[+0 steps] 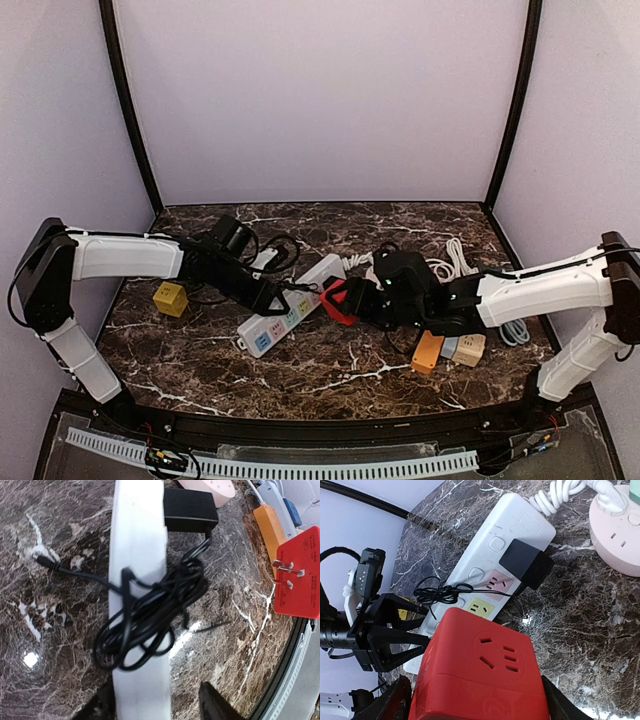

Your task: Pull the plug off the socket

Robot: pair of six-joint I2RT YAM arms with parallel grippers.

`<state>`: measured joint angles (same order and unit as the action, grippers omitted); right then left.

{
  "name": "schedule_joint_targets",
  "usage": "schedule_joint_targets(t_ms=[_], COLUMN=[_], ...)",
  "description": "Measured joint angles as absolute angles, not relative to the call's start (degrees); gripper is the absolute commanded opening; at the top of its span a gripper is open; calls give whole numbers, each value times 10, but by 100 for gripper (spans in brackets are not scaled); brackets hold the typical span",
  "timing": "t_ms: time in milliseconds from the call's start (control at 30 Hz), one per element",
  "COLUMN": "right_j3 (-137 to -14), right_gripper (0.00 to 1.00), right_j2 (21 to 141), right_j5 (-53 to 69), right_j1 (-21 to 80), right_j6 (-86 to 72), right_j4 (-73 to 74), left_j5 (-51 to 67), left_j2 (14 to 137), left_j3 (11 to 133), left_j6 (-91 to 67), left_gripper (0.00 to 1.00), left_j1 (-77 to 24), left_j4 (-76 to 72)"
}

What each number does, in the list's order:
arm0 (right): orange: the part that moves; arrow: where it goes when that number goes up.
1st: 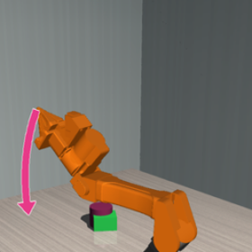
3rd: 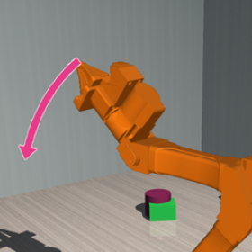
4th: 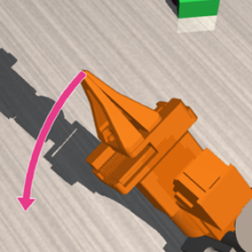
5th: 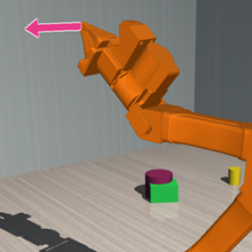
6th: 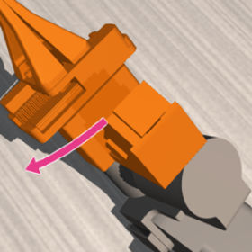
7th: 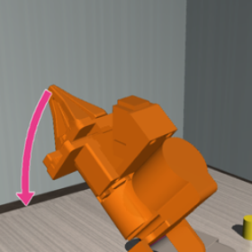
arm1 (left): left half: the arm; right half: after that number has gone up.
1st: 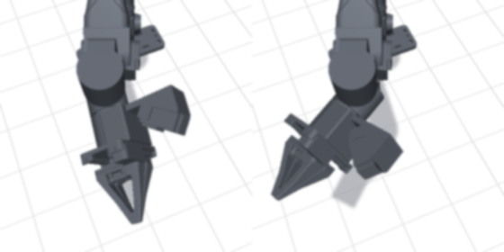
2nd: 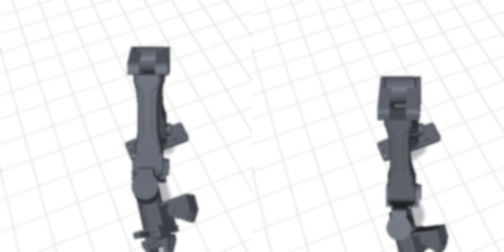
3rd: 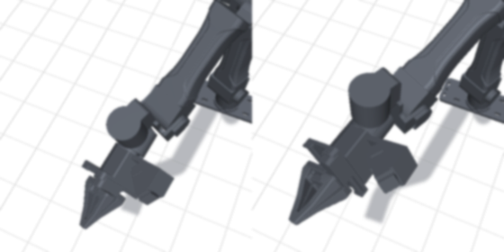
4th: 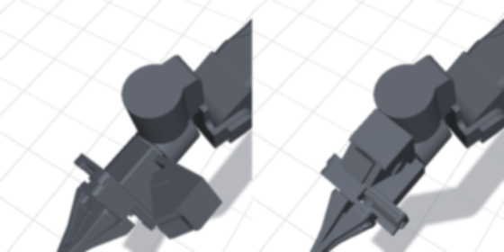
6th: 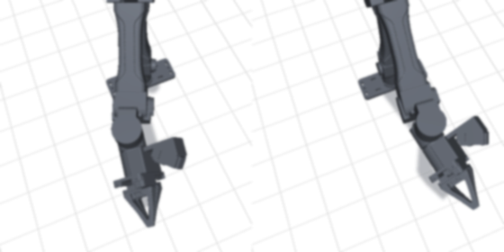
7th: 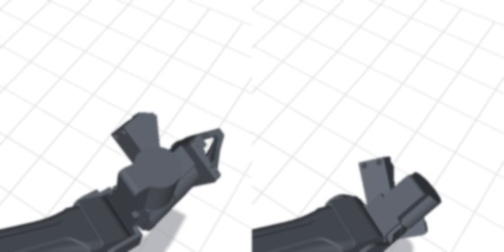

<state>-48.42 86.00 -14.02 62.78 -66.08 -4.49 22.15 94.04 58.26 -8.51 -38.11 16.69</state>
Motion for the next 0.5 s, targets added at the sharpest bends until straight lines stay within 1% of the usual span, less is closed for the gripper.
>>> schedule_joint_targets(t_ms=[67, 167, 367, 500], right_j3=[-472, -457, -449, -450], right_gripper=[0, 0, 0, 0], right_j2=[842, 824, 811, 807], right_j5=[-141, -142, -142, -142], right_j1=[626, 625, 624, 624], right_j6=[-656, -652, -651, -651], right_j4=[-46, -46, -45, -41], left_j5=[220, 215, 203, 197], left_j2=[939, 930, 866, 801], left_j3=[586, 586, 569, 541], left_j6=[-83, -80, -75, -95], left_gripper=[82, 89, 91, 90], left_j1=[-382, -382, -388, -424], left_j4=[158, 149, 120, 74])
